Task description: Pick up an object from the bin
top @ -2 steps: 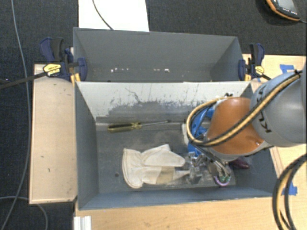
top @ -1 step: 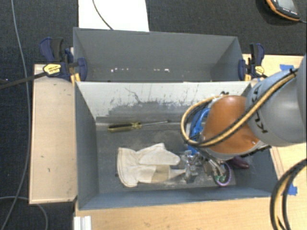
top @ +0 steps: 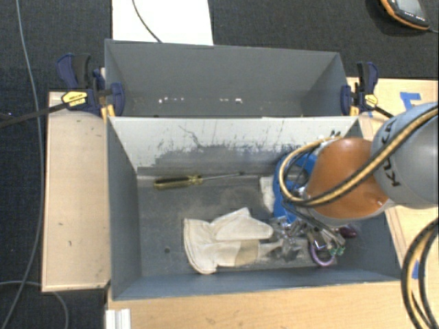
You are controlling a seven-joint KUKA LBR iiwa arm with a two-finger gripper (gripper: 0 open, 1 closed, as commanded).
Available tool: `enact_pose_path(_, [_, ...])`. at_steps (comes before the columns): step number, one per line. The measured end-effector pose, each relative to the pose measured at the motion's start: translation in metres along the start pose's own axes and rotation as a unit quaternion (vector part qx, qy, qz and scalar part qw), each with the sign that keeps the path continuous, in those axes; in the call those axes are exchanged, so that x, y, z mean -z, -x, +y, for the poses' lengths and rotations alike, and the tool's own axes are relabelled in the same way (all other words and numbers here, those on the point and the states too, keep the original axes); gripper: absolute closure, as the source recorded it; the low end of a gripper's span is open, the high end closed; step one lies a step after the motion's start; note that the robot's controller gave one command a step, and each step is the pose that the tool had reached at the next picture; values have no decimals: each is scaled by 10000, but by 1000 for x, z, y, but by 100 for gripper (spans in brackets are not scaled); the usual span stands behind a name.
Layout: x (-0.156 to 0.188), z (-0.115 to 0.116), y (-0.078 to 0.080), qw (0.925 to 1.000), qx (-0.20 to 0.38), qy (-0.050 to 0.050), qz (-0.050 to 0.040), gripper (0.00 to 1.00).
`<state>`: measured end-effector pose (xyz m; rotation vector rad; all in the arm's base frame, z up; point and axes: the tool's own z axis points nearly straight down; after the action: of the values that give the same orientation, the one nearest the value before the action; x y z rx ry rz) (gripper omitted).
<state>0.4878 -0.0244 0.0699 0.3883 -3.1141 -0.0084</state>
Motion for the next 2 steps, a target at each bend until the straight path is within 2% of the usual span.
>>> enact_pose_path(1, [2, 4, 0, 10000, -55, 1, -1, 100])
enact_pose_path(2, [1, -23, 7, 9819, 1896, 15, -26, 100])
